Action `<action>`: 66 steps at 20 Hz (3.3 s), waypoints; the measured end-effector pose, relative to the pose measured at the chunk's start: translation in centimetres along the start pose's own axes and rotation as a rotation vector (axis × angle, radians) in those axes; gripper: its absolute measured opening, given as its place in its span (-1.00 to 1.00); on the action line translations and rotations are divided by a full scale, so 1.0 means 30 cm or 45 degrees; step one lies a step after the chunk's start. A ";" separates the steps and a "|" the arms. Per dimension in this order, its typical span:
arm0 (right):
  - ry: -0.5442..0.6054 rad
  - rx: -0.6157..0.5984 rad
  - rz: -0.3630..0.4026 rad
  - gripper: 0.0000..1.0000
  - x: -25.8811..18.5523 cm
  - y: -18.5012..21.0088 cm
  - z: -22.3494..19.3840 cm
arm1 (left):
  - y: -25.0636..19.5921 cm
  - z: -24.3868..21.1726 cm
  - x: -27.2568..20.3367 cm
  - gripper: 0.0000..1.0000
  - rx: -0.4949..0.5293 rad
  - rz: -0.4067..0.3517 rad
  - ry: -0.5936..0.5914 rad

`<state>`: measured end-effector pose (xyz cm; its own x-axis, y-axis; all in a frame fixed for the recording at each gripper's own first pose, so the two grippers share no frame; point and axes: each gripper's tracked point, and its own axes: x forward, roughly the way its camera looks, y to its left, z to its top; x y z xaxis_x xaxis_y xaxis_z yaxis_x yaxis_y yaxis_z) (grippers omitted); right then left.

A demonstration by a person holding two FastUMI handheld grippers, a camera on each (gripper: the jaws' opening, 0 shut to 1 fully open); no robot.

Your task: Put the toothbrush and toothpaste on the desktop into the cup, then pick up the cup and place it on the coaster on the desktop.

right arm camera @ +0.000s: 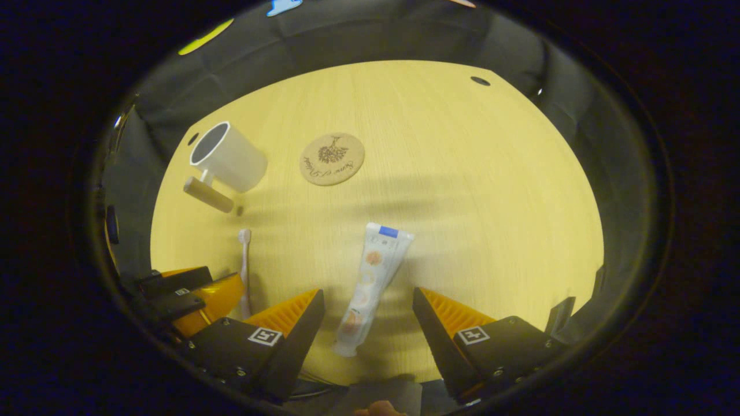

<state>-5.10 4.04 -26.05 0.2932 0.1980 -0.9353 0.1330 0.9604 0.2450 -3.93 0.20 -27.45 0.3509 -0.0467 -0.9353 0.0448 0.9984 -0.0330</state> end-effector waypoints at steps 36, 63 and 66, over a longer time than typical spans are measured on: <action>0.165 -0.197 -0.010 -0.65 0.124 -0.027 -0.046 | -0.016 -0.101 0.080 -0.75 0.017 0.010 0.235; -0.708 -0.305 0.281 -0.65 -0.386 0.194 0.173 | 0.190 0.068 -0.368 -0.76 -0.147 -0.077 -0.750; -0.807 -0.337 0.271 -0.65 -0.452 0.196 0.223 | 0.253 0.110 -0.459 -0.76 -0.171 -0.099 -0.904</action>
<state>-1.96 5.68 -10.23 0.7912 0.3113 -0.5264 -0.1987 0.9449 0.2602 -5.35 8.32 -13.65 0.8759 -0.0803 -0.4758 -0.0052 0.9844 -0.1757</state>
